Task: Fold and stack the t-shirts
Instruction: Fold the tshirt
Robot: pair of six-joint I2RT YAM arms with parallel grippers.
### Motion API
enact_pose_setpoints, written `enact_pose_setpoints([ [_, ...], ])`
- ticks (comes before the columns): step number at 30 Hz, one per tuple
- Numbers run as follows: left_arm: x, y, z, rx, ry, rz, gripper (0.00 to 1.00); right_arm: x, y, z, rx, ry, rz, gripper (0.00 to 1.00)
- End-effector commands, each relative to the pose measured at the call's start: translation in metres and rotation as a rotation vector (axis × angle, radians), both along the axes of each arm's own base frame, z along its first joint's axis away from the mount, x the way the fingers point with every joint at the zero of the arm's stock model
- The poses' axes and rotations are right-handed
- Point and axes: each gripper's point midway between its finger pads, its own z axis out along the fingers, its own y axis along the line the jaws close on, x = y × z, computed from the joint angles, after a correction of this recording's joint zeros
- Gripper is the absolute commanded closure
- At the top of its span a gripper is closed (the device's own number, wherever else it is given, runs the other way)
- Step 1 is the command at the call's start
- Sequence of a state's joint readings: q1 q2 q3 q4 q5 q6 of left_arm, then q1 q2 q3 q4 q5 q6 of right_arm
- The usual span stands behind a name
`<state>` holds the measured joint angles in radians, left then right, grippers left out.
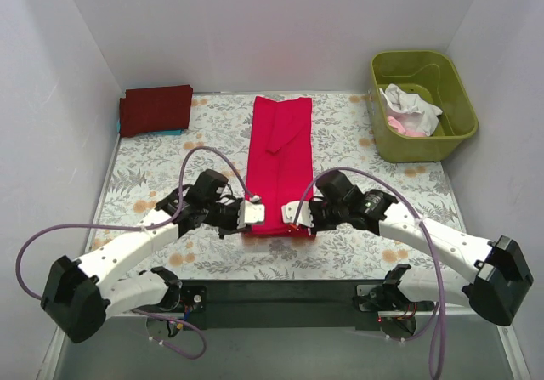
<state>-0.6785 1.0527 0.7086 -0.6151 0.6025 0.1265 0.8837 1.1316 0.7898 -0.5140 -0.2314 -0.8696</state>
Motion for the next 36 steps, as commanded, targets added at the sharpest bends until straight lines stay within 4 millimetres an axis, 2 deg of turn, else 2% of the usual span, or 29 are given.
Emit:
enact_pose_setpoints([
  [1, 0.047, -0.013, 0.022, -0.08, -0.098, 0.017, 1.0, 0.026, 0.01, 0.023, 0.047, -0.066, 0.076, 0.99],
  [3, 0.068, -0.016, 0.017, -0.069, -0.095, 0.036, 1.0, 0.041, 0.009, 0.018, 0.032, -0.071, 0.089, 0.99],
  [4, 0.078, -0.019, 0.019, -0.08, -0.118, 0.038, 1.0, 0.054, 0.008, 0.025, 0.05, -0.079, 0.078, 0.99],
  [5, 0.086, -0.021, 0.016, -0.077, -0.121, 0.041, 1.0, 0.062, 0.008, 0.019, 0.037, -0.065, 0.074, 0.99],
  [7, 0.107, -0.025, 0.012, -0.067, -0.12, 0.053, 1.0, 0.083, 0.01, 0.031, 0.063, -0.09, 0.076, 0.99],
  [9, 0.129, -0.025, 0.005, -0.054, -0.122, 0.07, 1.0, 0.099, 0.009, 0.025, 0.053, -0.092, 0.083, 0.99],
  [11, 0.149, -0.027, 0.007, -0.065, -0.144, 0.091, 1.0, 0.115, 0.012, 0.023, 0.058, -0.079, 0.081, 0.99],
  [16, 0.206, -0.019, 0.0, -0.066, -0.136, 0.162, 1.0, 0.164, 0.01, 0.021, 0.056, -0.101, 0.054, 0.99],
  [17, 0.214, -0.017, 0.0, -0.067, -0.139, 0.169, 1.0, 0.178, 0.014, 0.024, 0.059, -0.117, 0.053, 0.99],
  [19, 0.226, -0.013, -0.002, -0.065, -0.146, 0.179, 1.0, 0.193, 0.013, 0.024, 0.061, -0.126, 0.045, 0.99],
  [20, 0.235, -0.013, -0.004, -0.062, -0.151, 0.185, 1.0, 0.201, 0.015, 0.018, 0.053, -0.116, 0.044, 0.99],
  [21, 0.241, -0.012, -0.006, -0.06, -0.152, 0.193, 1.0, 0.211, 0.017, 0.026, 0.063, -0.141, 0.043, 0.99],
  [23, 0.254, -0.01, -0.01, -0.057, -0.152, 0.208, 1.0, 0.222, 0.02, 0.019, 0.061, -0.132, 0.042, 0.99],
  [24, 0.26, -0.011, -0.01, -0.06, -0.161, 0.214, 1.0, 0.23, 0.02, 0.024, 0.067, -0.147, 0.035, 0.99],
  [26, 0.269, -0.011, -0.013, -0.061, -0.152, 0.231, 1.0, 0.237, 0.02, 0.017, 0.06, -0.14, 0.036, 0.99],
  [28, 0.28, -0.011, -0.016, -0.058, -0.151, 0.243, 1.0, 0.246, 0.02, 0.019, 0.064, -0.151, 0.03, 0.99],
  [36, 0.303, -0.006, -0.027, -0.045, -0.158, 0.272, 1.0, 0.26, 0.022, 0.005, 0.052, -0.14, 0.03, 0.99],
])
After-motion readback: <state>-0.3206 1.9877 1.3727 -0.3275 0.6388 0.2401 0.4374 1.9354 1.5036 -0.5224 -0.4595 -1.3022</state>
